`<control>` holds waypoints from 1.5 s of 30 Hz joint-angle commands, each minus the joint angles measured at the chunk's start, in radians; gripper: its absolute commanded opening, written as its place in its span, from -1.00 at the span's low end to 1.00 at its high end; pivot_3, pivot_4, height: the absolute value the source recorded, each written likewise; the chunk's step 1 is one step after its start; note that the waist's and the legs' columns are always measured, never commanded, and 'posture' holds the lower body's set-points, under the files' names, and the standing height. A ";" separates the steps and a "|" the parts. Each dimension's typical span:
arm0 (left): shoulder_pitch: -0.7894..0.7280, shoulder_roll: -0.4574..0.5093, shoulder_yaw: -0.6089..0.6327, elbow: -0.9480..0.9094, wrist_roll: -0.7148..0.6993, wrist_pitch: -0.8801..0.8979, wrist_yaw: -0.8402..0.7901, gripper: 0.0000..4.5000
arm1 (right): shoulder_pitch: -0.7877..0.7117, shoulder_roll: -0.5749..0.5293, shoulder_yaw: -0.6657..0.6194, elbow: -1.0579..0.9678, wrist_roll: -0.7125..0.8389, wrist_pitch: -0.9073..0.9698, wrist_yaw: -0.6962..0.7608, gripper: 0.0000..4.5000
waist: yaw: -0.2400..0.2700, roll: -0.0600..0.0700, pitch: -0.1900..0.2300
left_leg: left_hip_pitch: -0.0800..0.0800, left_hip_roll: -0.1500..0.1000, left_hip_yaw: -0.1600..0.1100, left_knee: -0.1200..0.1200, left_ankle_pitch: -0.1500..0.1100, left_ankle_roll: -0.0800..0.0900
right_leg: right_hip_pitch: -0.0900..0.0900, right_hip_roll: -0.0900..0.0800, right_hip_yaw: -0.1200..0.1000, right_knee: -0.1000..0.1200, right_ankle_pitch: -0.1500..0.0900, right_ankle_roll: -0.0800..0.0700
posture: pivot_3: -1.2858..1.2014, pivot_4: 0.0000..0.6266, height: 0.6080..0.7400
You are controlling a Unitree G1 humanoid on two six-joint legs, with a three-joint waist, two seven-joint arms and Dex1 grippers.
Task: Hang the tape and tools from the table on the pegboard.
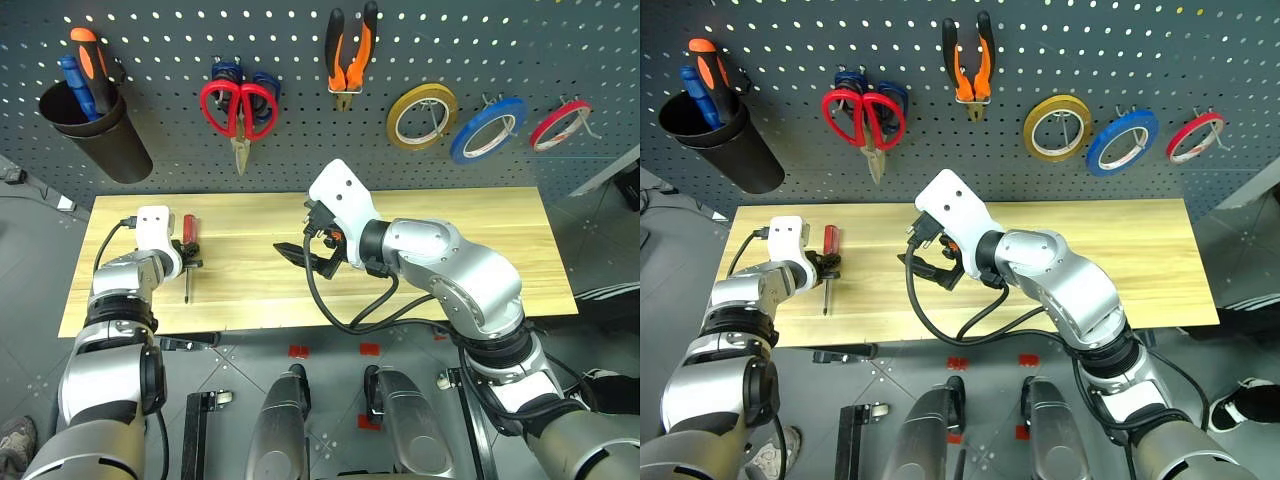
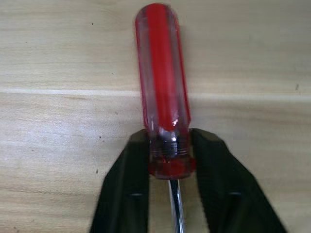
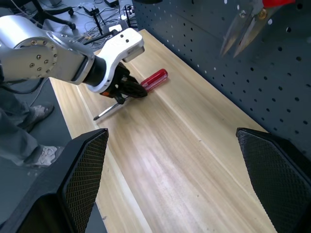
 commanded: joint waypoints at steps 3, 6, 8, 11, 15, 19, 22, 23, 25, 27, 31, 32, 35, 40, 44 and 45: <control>0.138 0.035 -0.029 -0.173 0.002 -0.010 -0.090 -0.61 | 0.036 -0.050 0.046 -0.080 -0.034 -0.240 0.053 1.00 | -0.001 0.000 -0.001 | 0.000 0.000 0.000 0.000 0.000 0.000 | 0.000 0.000 0.000 0.000 0.000 0.000 | -0.08 0.15 1.00; 0.238 0.039 -0.015 -0.360 -0.030 -0.017 -0.132 -0.61 | 0.070 -0.069 0.039 -0.106 -0.003 -0.288 0.093 1.00 | -0.001 -0.002 -0.003 | -0.001 0.001 0.000 -0.001 0.000 -0.001 | 0.000 0.000 0.001 -0.001 0.000 0.000 | -0.07 0.03 1.00; 0.309 0.035 0.001 -0.493 -0.050 -0.033 -0.148 -0.61 | 0.080 -0.077 0.033 -0.111 0.020 -0.304 0.123 1.00 | 0.000 -0.005 -0.005 | -0.002 0.001 -0.001 0.000 0.001 -0.001 | -0.001 0.000 0.000 -0.001 0.000 0.000 | -0.07 -0.06 1.00; 0.407 0.035 0.032 -0.705 -0.095 -0.047 -0.172 -0.61 | 0.081 -0.077 0.017 -0.105 0.042 -0.335 0.153 1.00 | 0.001 -0.009 -0.011 | -0.004 0.001 -0.003 0.001 0.001 -0.003 | -0.001 0.000 -0.001 -0.001 0.000 -0.001 | -0.06 -0.17 1.00; 0.446 0.038 0.075 -0.946 -0.186 -0.077 -0.223 -0.61 | 0.071 -0.077 0.002 -0.066 0.048 -0.371 0.169 1.00 | 0.007 -0.011 -0.034 | -0.007 0.001 -0.006 0.001 0.002 -0.004 | -0.002 -0.001 -0.005 -0.002 0.001 -0.001 | -0.04 -0.28 1.00; 0.387 0.043 0.163 -1.088 -0.358 0.044 -0.235 -0.61 | 0.061 -0.080 -0.021 -0.032 0.049 -0.395 0.175 1.00 | 0.018 -0.012 -0.059 | -0.008 0.000 -0.009 0.001 0.003 -0.005 | -0.001 -0.001 -0.009 -0.002 0.001 -0.001 | -0.02 -0.36 1.00; 0.302 0.070 0.229 -1.117 -0.471 0.124 -0.231 -0.61 | 0.051 -0.075 -0.040 -0.006 0.038 -0.414 0.166 1.00 | 0.024 -0.014 -0.075 | -0.008 -0.001 -0.010 0.002 0.003 -0.005 | 0.000 -0.001 -0.009 -0.001 0.001 -0.001 | -0.02 -0.38 1.00; 0.275 0.080 0.241 -1.118 -0.495 0.138 -0.228 -0.61 | 0.048 -0.073 -0.044 0.001 0.036 -0.420 0.164 1.00 | 0.024 -0.015 -0.079 | -0.008 -0.001 -0.010 0.002 0.003 -0.005 | 0.000 0.000 -0.009 -0.001 0.001 -0.001 | -0.02 -0.40 1.00; 0.185 0.101 0.272 -1.094 -0.542 0.158 -0.212 -0.61 | 0.037 -0.066 -0.053 0.014 0.035 -0.426 0.158 1.00 | 0.024 -0.015 -0.084 | -0.008 0.000 -0.011 0.002 0.004 -0.006 | 0.000 0.001 -0.010 0.000 0.001 -0.002 | -0.01 -0.41 1.00; 0.086 0.119 0.291 -1.039 -0.548 0.140 -0.184 -0.61 | 0.024 -0.056 -0.058 0.028 0.033 -0.434 0.153 1.00 | 0.024 -0.016 -0.085 | -0.007 0.000 -0.011 0.002 0.005 -0.006 | 0.000 0.001 -0.010 0.000 0.002 -0.002 | -0.02 -0.43 1.00; -0.067 0.147 0.280 -0.905 -0.453 0.003 -0.124 -0.61 | 0.005 -0.042 -0.062 0.047 0.025 -0.447 0.146 1.00 | 0.023 -0.016 -0.097 | -0.007 -0.001 -0.010 0.002 0.006 -0.006 | 0.000 0.002 -0.010 0.000 0.002 -0.002 | -0.02 -0.44 1.00; -0.093 0.156 0.268 -0.868 -0.416 -0.048 -0.114 -0.61 | 0.000 -0.040 -0.062 0.053 0.023 -0.451 0.145 1.00 | 0.023 -0.016 -0.100 | -0.007 0.000 -0.010 0.002 0.006 -0.006 | 0.000 0.002 -0.010 0.000 0.002 -0.002 | -0.02 -0.45 1.00; -0.130 0.179 0.226 -0.756 -0.270 -0.228 -0.055 -0.61 | -0.015 -0.033 -0.058 0.074 0.012 -0.469 0.140 1.00 | 0.022 -0.016 -0.103 | -0.007 0.000 -0.009 0.002 0.006 -0.006 | -0.001 0.002 -0.011 0.000 0.002 -0.002 | -0.02 -0.47 1.00; -0.133 0.163 0.200 -0.670 -0.139 -0.420 0.047 -0.61 | -0.039 -0.014 -0.052 0.105 0.001 -0.492 0.137 1.00 | 0.024 -0.017 -0.107 | -0.007 0.000 -0.008 0.003 0.006 -0.006 | -0.001 0.002 -0.010 0.000 0.002 -0.002 | -0.02 -0.48 1.00; -0.110 0.127 0.151 -0.578 -0.038 -0.576 0.117 -0.61 | -0.053 0.014 -0.044 0.124 -0.004 -0.510 0.143 1.00 | 0.026 -0.017 -0.115 | -0.007 0.000 -0.008 0.003 0.006 -0.006 | -0.001 0.002 -0.010 0.001 0.002 -0.002 | -0.01 -0.49 1.00; -0.114 0.115 0.145 -0.546 -0.022 -0.610 0.139 -0.61 | -0.057 0.019 -0.043 0.127 -0.003 -0.511 0.145 1.00 | 0.026 -0.018 -0.118 | -0.007 0.000 -0.008 0.003 0.006 -0.006 | -0.001 0.002 -0.010 0.001 0.002 -0.002 | -0.01 -0.49 1.00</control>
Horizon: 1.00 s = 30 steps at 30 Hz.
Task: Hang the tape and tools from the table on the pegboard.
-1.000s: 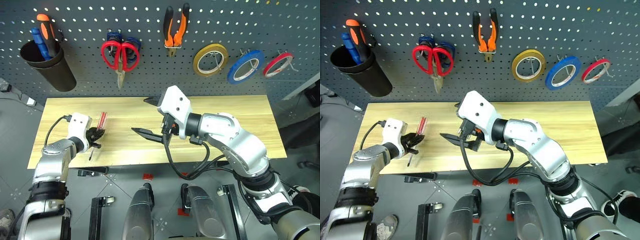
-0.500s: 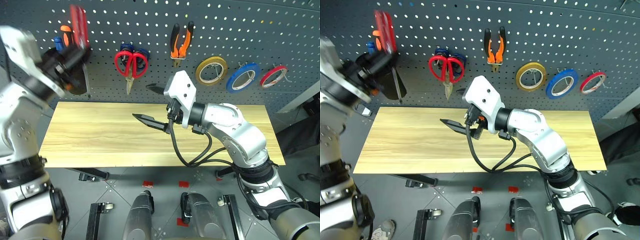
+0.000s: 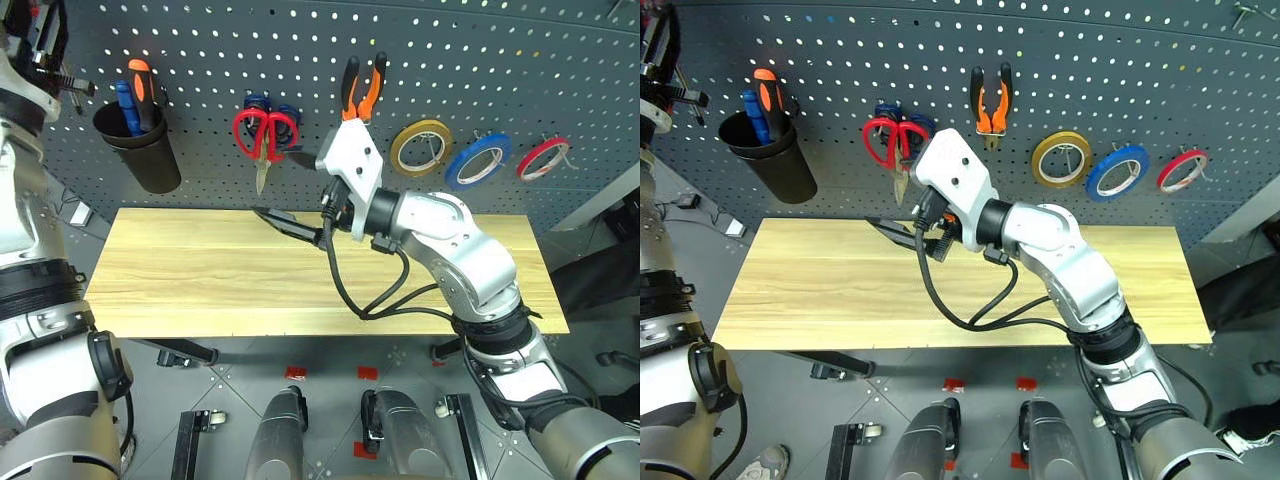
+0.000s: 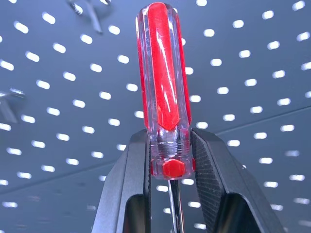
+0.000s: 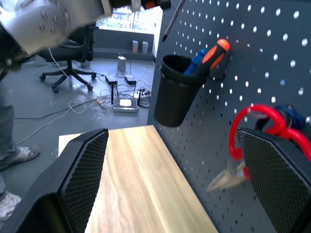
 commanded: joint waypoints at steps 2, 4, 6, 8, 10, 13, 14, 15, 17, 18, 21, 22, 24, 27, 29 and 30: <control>-0.026 -0.042 -0.020 0.097 0.072 -0.170 0.104 -0.61 | -0.028 0.029 0.003 -0.020 0.006 -0.031 0.006 1.00 | 0.001 -0.001 -0.008 | 0.000 0.000 0.000 0.000 0.000 0.000 | 0.000 0.000 0.000 0.000 0.000 0.000 | -0.01 -0.49 1.00; -0.039 -0.052 -0.028 0.137 0.091 -0.215 0.132 -0.61 | -0.031 0.036 0.003 -0.021 0.006 -0.029 0.009 1.00 | 0.001 -0.002 -0.009 | 0.000 0.000 0.000 0.001 0.000 0.000 | 0.000 0.000 -0.001 0.001 0.000 0.000 | -0.01 -0.49 1.00; -0.043 -0.066 -0.032 0.174 0.098 -0.250 0.151 -0.61 | -0.036 0.046 0.002 -0.022 0.013 -0.022 0.013 1.00 | 0.001 -0.003 -0.010 | 0.000 0.000 0.000 0.001 0.000 0.000 | 0.000 0.000 -0.001 0.001 0.001 -0.001 | -0.01 -0.47 1.00; -0.048 -0.079 -0.033 0.202 0.092 -0.270 0.159 -0.61 | -0.041 0.056 0.003 -0.026 0.021 -0.015 0.019 1.00 | 0.000 -0.003 -0.010 | 0.000 0.000 0.000 0.001 0.000 0.001 | 0.000 0.000 -0.001 0.002 0.001 -0.001 | -0.01 -0.46 1.00; -0.055 -0.091 -0.031 0.221 0.084 -0.283 0.171 -0.61 | -0.042 0.062 0.005 -0.031 0.027 -0.011 0.023 1.00 | 0.000 -0.003 -0.012 | 0.000 0.000 0.000 0.002 0.000 0.001 | 0.000 0.000 -0.001 0.002 0.001 -0.001 | -0.01 -0.46 1.00; -0.072 -0.106 -0.044 0.219 0.073 -0.288 0.155 -0.61 | -0.041 0.070 0.012 -0.036 0.028 -0.006 0.024 1.00 | -0.001 -0.003 -0.012 | 0.000 0.000 0.000 0.002 0.000 0.001 | 0.000 0.000 -0.001 0.002 0.001 -0.001 | -0.02 -0.45 1.00; -0.062 -0.106 -0.046 0.212 0.072 -0.290 0.153 -0.61 | -0.039 0.071 0.014 -0.038 0.027 -0.005 0.025 1.00 | 0.000 -0.003 -0.012 | 0.000 0.000 0.000 0.002 0.000 0.001 | 0.000 0.000 -0.001 0.002 0.001 -0.001 | -0.02 -0.45 1.00; -0.044 -0.105 -0.043 0.209 0.073 -0.290 0.159 -0.61 | -0.036 0.072 0.016 -0.040 0.024 -0.004 0.024 1.00 | -0.001 -0.003 -0.012 | 0.000 0.000 0.000 0.002 0.000 0.001 | 0.000 0.000 -0.001 0.003 0.001 -0.001 | -0.02 -0.46 1.00; -0.010 -0.103 -0.034 0.209 0.079 -0.296 0.176 -0.61 | -0.030 0.075 0.018 -0.044 0.022 -0.001 0.023 1.00 | -0.003 -0.003 -0.014 | 0.000 0.000 0.000 0.002 0.000 0.001 | 0.000 0.000 -0.001 0.003 0.001 -0.001 | -0.02 -0.46 1.00; 0.005 -0.104 -0.030 0.209 0.079 -0.295 0.181 -0.61 | -0.027 0.076 0.019 -0.046 0.022 0.001 0.023 1.00 | -0.005 -0.003 -0.014 | 0.000 0.000 0.001 0.003 0.000 0.001 | 0.000 0.000 0.000 0.003 0.001 -0.001 | -0.02 -0.46 1.00; 0.040 -0.110 -0.034 0.207 0.085 -0.292 0.194 -0.61 | -0.024 0.082 0.018 -0.050 0.028 0.008 0.021 1.00 | -0.007 -0.003 -0.014 | 0.001 0.001 0.001 0.003 0.000 0.001 | 0.000 0.000 0.000 0.005 0.001 -0.001 | -0.02 -0.46 1.00; 0.049 -0.112 -0.037 0.207 0.088 -0.288 0.201 -0.61 | -0.023 0.084 0.020 -0.052 0.029 0.010 0.020 1.00 | -0.005 -0.003 -0.014 | 0.001 0.001 0.001 0.003 0.000 0.001 | -0.001 0.000 0.000 0.007 0.001 -0.001 | -0.02 -0.47 1.00; 0.060 -0.122 -0.032 0.206 0.072 -0.277 0.202 -0.45 | -0.022 0.087 0.023 -0.055 0.029 0.011 0.020 1.00 | -0.005 -0.003 -0.015 | 0.001 0.001 0.001 0.005 0.000 0.001 | -0.001 0.000 0.000 0.008 0.001 -0.001 | -0.02 -0.47 1.00; 0.069 -0.121 -0.031 0.205 0.053 -0.272 0.175 -0.10 | -0.022 0.091 0.025 -0.060 0.028 0.014 0.020 1.00 | -0.005 -0.003 -0.015 | 0.001 0.001 0.001 0.011 0.000 0.001 | 0.000 0.000 0.001 0.013 0.001 -0.001 | -0.02 -0.47 1.00; 0.070 -0.121 -0.032 0.195 0.044 -0.273 0.164 0.14 | -0.019 0.093 0.025 -0.063 0.027 0.016 0.020 1.00 | -0.004 -0.003 -0.015 | 0.001 0.001 0.001 0.014 0.000 0.001 | 0.000 0.000 0.001 0.015 0.001 -0.001 | -0.02 -0.47 1.00; 0.070 -0.123 -0.031 0.189 0.037 -0.273 0.162 0.29 | -0.019 0.093 0.025 -0.063 0.026 0.015 0.019 1.00 | -0.003 -0.003 -0.015 | 0.001 0.001 0.000 0.015 0.000 0.001 | 0.000 0.000 0.001 0.016 0.001 -0.001 | -0.02 -0.47 1.00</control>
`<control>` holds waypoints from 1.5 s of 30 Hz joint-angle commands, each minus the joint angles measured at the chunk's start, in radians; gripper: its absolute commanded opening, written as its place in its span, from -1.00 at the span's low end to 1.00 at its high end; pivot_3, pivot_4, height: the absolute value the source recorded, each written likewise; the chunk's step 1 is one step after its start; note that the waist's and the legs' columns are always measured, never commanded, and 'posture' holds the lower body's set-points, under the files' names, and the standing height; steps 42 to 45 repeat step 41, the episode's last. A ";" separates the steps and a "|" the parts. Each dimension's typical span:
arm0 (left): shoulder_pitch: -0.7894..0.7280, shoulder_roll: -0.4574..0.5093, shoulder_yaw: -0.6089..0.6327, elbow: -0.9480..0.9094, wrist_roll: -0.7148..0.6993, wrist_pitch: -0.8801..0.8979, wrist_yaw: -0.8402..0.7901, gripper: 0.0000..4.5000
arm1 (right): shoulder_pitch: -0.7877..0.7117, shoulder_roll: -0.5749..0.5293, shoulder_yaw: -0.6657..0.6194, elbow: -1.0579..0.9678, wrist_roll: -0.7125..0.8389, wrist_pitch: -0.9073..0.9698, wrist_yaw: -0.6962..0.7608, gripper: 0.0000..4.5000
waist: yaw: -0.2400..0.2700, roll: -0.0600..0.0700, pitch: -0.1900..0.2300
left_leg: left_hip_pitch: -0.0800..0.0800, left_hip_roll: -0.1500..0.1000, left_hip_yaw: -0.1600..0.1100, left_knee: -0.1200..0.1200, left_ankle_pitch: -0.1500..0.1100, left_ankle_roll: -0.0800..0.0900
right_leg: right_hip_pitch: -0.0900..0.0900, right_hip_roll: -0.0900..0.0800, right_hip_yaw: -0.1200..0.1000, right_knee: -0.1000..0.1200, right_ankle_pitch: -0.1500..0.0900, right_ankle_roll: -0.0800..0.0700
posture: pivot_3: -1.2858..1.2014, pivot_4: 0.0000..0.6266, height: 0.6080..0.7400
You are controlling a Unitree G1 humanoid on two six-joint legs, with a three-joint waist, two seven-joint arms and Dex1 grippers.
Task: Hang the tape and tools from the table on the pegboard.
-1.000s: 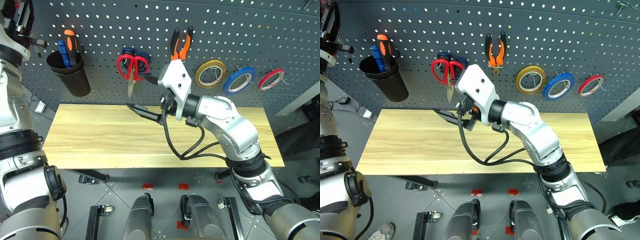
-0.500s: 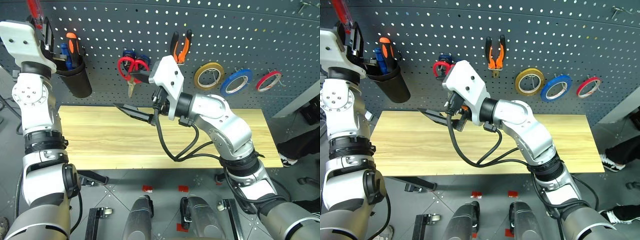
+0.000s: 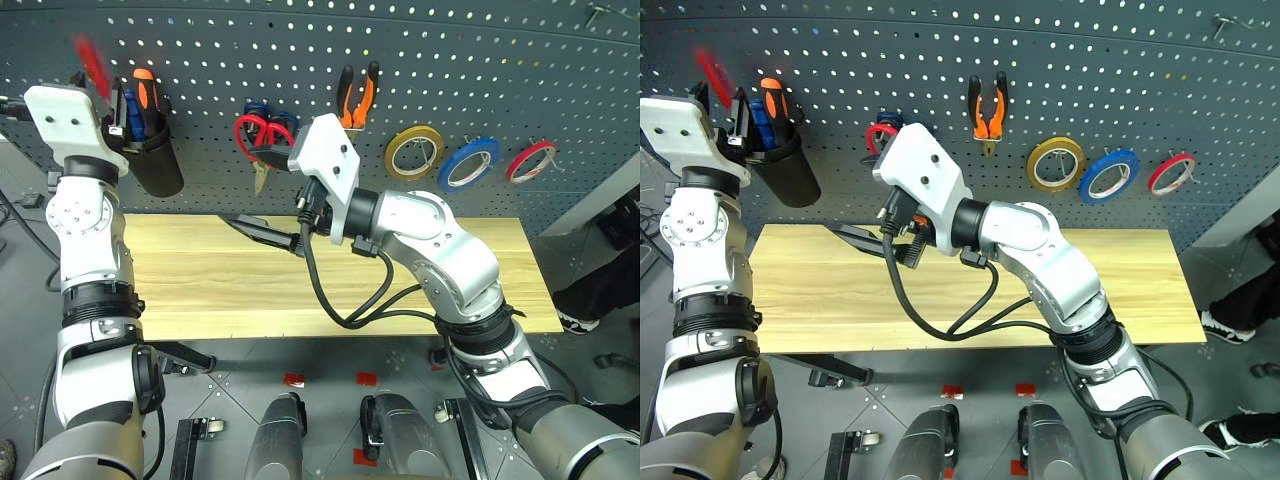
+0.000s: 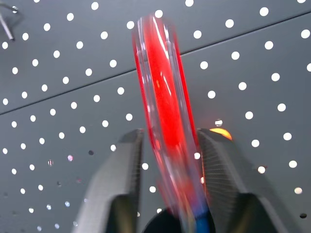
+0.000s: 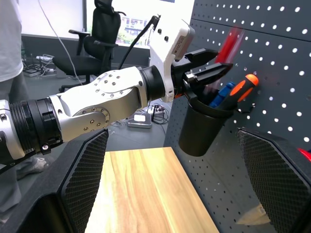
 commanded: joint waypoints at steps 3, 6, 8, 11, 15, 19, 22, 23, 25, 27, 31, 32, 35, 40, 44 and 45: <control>0.011 0.000 0.006 -0.112 -0.033 -0.002 -0.030 0.69 | 0.002 0.008 0.004 -0.051 0.008 -0.015 -0.005 1.00 | 0.001 0.000 0.000 | 0.000 0.000 -0.002 0.001 0.000 0.000 | 0.000 0.000 0.000 0.001 0.001 -0.002 | -0.02 -0.48 1.00; 0.057 -0.004 -0.081 -0.274 -0.007 0.014 -0.109 0.95 | 0.014 0.000 -0.002 -0.045 -0.012 -0.033 -0.020 1.00 | 0.005 0.000 -0.003 | 0.000 0.000 -0.003 0.001 0.000 0.000 | 0.001 0.000 0.000 0.001 0.002 -0.002 | -0.02 -0.49 1.00; 0.090 -0.018 -0.103 -0.355 -0.028 0.067 -0.135 0.95 | 0.023 0.002 -0.015 -0.041 -0.016 -0.040 -0.038 1.00 | 0.006 0.000 -0.007 | 0.000 0.000 -0.003 0.001 0.000 0.000 | 0.001 0.000 0.001 0.001 0.002 -0.002 | -0.02 -0.49 1.00; 0.172 -0.039 -0.113 -0.444 -0.057 0.170 -0.158 0.95 | 0.043 -0.002 -0.033 -0.041 -0.023 -0.049 -0.069 1.00 | 0.002 0.000 -0.020 | 0.000 0.000 -0.002 0.001 0.000 0.000 | 0.001 0.000 0.003 0.001 0.002 -0.002 | -0.02 -0.51 1.00; 0.317 -0.060 -0.067 -0.497 -0.040 0.362 -0.070 0.95 | 0.117 -0.047 -0.069 -0.062 -0.053 -0.053 -0.123 1.00 | -0.007 0.003 -0.032 | 0.006 0.001 0.001 -0.001 0.000 0.001 | 0.003 0.002 0.006 0.001 0.002 -0.002 | -0.02 -0.53 1.00; 0.427 -0.106 -0.032 -0.534 0.016 0.524 0.086 0.95 | 0.240 -0.091 -0.118 -0.089 -0.110 -0.057 -0.216 1.00 | -0.006 0.003 -0.036 | 0.013 0.002 0.001 -0.003 -0.002 0.005 | 0.010 0.003 0.008 0.001 0.001 -0.002 | -0.01 -0.56 1.00; 0.472 -0.132 -0.033 -0.545 0.079 0.621 0.188 0.95 | 0.348 -0.094 -0.168 -0.085 -0.153 -0.075 -0.305 1.00 | 0.004 0.003 -0.044 | 0.014 0.002 0.000 -0.002 -0.002 0.005 | 0.010 0.002 0.007 0.002 0.002 -0.002 | 0.00 -0.59 1.00; 0.496 -0.139 -0.033 -0.553 0.070 0.618 0.175 0.95 | 0.411 -0.100 -0.180 -0.075 -0.170 -0.115 -0.325 1.00 | 0.006 0.003 -0.049 | 0.014 0.002 0.000 -0.002 -0.002 0.005 | 0.011 0.002 0.007 0.002 0.002 -0.002 | 0.00 -0.60 1.00; 0.533 -0.160 -0.018 -0.566 0.028 0.594 0.140 0.95 | 0.519 -0.105 -0.193 -0.050 -0.197 -0.205 -0.353 1.00 | 0.012 0.003 -0.062 | 0.014 0.001 0.000 -0.002 -0.002 0.005 | 0.012 0.002 0.006 0.001 0.002 -0.002 | 0.00 -0.61 1.00; 0.558 -0.165 -0.020 -0.553 0.019 0.568 0.118 0.95 | 0.611 -0.091 -0.208 -0.001 -0.221 -0.305 -0.395 1.00 | 0.014 0.005 -0.071 | 0.015 0.000 0.000 -0.002 -0.003 0.006 | 0.015 0.001 0.006 -0.001 0.002 -0.002 | 0.00 -0.63 1.00; 0.569 -0.182 -0.027 -0.507 0.005 0.547 0.088 0.95 | 0.734 -0.047 -0.282 0.152 -0.207 -0.453 -0.456 1.00 | 0.013 0.006 -0.086 | 0.019 0.000 0.001 -0.002 -0.003 0.006 | 0.017 0.002 0.008 -0.001 0.002 -0.002 | 0.00 -0.69 1.00; 0.571 -0.189 -0.027 -0.496 0.006 0.543 0.090 0.95 | 0.747 -0.044 -0.309 0.203 -0.200 -0.483 -0.468 1.00 | 0.010 0.008 -0.089 | 0.020 0.000 0.001 -0.002 -0.003 0.006 | 0.018 0.002 0.009 -0.001 0.002 -0.003 | 0.00 -0.71 1.00; 0.568 -0.218 -0.010 -0.468 -0.012 0.539 0.104 0.95 | 0.755 -0.044 -0.376 0.336 -0.186 -0.559 -0.493 1.00 | 0.006 0.013 -0.103 | 0.022 0.001 0.003 -0.002 -0.002 0.008 | 0.019 0.003 0.011 0.000 0.002 -0.003 | -0.01 -0.75 1.00; 0.564 -0.238 -0.003 -0.425 -0.008 0.507 0.126 0.95 | 0.721 -0.060 -0.433 0.451 -0.174 -0.622 -0.491 1.00 | 0.004 0.016 -0.119 | 0.031 0.003 0.004 -0.003 -0.002 0.008 | 0.027 0.006 0.012 -0.001 0.002 -0.003 | 0.00 -0.80 1.00; 0.566 -0.239 -0.002 -0.420 -0.009 0.503 0.127 0.95 | 0.714 -0.061 -0.440 0.463 -0.170 -0.626 -0.490 1.00 | 0.004 0.016 -0.119 | 0.032 0.004 0.005 -0.003 -0.002 0.008 | 0.028 0.006 0.012 -0.002 0.002 -0.003 | 0.00 -0.80 1.00; 0.566 -0.239 -0.002 -0.420 -0.009 0.503 0.127 0.95 | 0.714 -0.061 -0.440 0.463 -0.170 -0.626 -0.490 1.00 | 0.004 0.016 -0.119 | 0.032 0.004 0.005 -0.003 -0.002 0.008 | 0.028 0.006 0.012 -0.002 0.002 -0.003 | 0.00 -0.80 1.00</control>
